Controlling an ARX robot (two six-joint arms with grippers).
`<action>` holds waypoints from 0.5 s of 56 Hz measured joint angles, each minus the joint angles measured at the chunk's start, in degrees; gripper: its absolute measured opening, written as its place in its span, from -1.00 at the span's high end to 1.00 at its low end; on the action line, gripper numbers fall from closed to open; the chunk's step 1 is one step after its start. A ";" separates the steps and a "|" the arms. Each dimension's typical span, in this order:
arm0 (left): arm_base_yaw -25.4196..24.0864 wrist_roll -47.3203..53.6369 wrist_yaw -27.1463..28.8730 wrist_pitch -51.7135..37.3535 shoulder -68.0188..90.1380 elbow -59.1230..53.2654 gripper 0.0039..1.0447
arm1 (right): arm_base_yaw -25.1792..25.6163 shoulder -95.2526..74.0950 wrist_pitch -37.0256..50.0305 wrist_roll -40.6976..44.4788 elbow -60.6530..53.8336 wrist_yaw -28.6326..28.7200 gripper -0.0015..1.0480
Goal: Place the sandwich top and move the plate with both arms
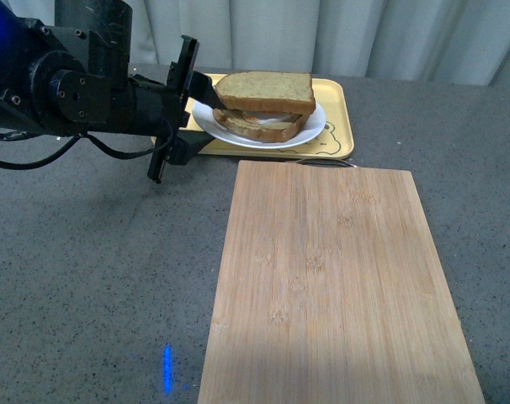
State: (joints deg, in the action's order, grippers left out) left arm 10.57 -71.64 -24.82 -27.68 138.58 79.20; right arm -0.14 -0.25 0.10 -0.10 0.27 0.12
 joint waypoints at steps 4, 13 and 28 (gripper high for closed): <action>-0.15 0.87 -0.50 -0.02 -1.44 -1.90 -0.16 | 0.00 0.00 0.00 0.00 0.00 0.00 -0.82; -0.55 4.42 0.31 0.52 -7.89 -8.20 -0.68 | 0.00 0.00 0.00 0.00 0.00 0.00 -0.82; 0.11 38.82 29.00 -28.15 -16.13 -27.06 -0.48 | 0.00 0.00 0.00 0.00 0.00 0.02 -0.82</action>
State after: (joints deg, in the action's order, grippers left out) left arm 10.68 -32.82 4.19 -55.83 122.45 52.14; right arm -0.14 -0.25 0.10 -0.10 0.27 0.14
